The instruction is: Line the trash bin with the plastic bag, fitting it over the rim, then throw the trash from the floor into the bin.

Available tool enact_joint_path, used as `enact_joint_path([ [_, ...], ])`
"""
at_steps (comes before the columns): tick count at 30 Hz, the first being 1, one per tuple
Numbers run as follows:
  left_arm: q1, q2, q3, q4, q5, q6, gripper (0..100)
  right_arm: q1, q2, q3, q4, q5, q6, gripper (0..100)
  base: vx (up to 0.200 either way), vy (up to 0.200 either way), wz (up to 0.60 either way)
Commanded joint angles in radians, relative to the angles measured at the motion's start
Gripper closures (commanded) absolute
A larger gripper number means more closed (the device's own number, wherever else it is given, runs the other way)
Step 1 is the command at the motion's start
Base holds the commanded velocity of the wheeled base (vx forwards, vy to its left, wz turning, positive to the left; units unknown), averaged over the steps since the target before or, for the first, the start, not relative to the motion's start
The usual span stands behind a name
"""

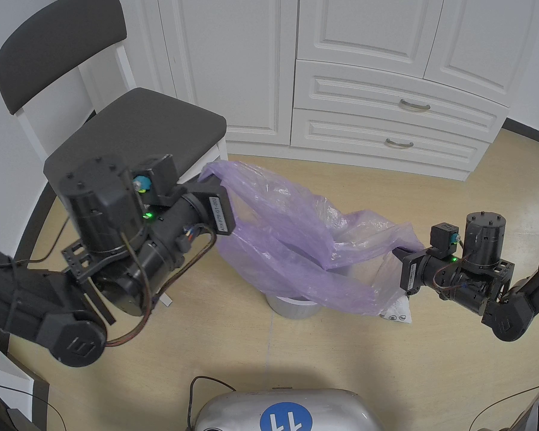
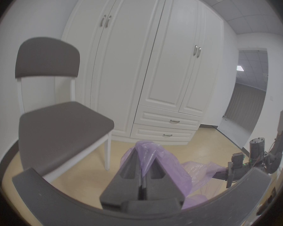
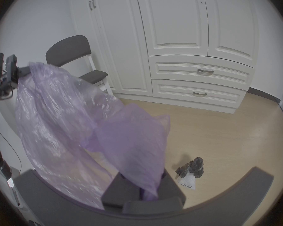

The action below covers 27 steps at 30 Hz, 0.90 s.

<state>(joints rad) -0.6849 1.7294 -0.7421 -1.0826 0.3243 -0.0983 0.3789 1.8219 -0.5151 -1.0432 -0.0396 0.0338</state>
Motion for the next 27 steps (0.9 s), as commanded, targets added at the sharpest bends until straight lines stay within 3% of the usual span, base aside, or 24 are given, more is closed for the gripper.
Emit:
enact_joint_path([
  [1, 0.004, 0.185, -0.075, -0.016, -0.002, -0.080, 100, -0.046, 0.004, -0.031, 0.023, 0.013, -0.002, 100, 0.000, 0.000, 0.00],
  [5, 0.007, 0.282, -0.171, -0.017, -0.001, -0.164, 100, -0.066, 0.056, -0.034, 0.020, 0.069, 0.001, 100, 0.000, 0.000, 0.00],
  [10, 0.010, 0.378, -0.261, -0.008, 0.007, -0.253, 100, -0.091, 0.142, -0.066, -0.018, 0.072, 0.003, 100, 0.000, 0.000, 0.00],
  [11, 0.011, 0.384, -0.264, -0.008, 0.007, -0.253, 100, -0.097, 0.154, -0.065, -0.034, 0.072, 0.003, 0, 0.000, 0.000, 0.00],
  [27, 0.019, 0.335, -0.256, -0.005, 0.007, -0.258, 100, -0.150, 0.306, -0.083, -0.115, 0.124, 0.000, 0, 0.000, 0.000, 0.00],
])
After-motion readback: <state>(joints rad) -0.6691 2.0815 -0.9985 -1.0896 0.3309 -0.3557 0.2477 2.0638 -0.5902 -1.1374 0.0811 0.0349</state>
